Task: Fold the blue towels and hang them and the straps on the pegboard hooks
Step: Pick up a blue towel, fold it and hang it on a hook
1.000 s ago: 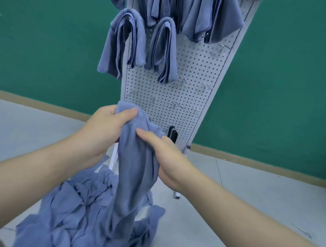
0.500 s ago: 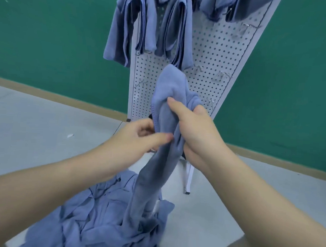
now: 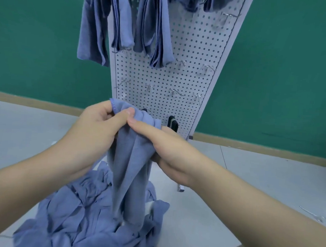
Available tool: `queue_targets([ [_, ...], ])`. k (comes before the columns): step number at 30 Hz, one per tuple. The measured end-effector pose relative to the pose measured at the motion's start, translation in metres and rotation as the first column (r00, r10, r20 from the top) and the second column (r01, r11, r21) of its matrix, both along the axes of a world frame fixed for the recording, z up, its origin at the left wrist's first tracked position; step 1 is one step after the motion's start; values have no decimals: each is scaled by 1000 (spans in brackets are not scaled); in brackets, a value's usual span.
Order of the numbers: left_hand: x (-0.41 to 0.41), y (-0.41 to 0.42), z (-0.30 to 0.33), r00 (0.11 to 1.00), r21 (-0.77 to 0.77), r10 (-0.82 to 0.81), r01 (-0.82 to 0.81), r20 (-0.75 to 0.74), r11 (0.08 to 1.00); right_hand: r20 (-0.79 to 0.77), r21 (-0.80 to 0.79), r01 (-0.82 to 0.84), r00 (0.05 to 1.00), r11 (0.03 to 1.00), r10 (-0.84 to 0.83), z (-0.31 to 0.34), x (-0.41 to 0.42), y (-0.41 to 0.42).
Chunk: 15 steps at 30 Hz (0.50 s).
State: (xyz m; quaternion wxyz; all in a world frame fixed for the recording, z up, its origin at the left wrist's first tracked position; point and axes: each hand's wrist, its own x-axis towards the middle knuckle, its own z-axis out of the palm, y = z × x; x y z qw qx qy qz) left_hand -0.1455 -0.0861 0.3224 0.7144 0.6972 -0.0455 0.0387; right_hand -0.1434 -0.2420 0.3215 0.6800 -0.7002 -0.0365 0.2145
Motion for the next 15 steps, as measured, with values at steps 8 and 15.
queue_targets([
  [8,11,-10,-10,990,99,-33,47,-139,994,107,-1,91,990,996,-90,1,10,-9],
  [15,7,-18,-22,972,194,-221,232,-81,953,129,-11,231,965,973,-228,2,16,-16],
])
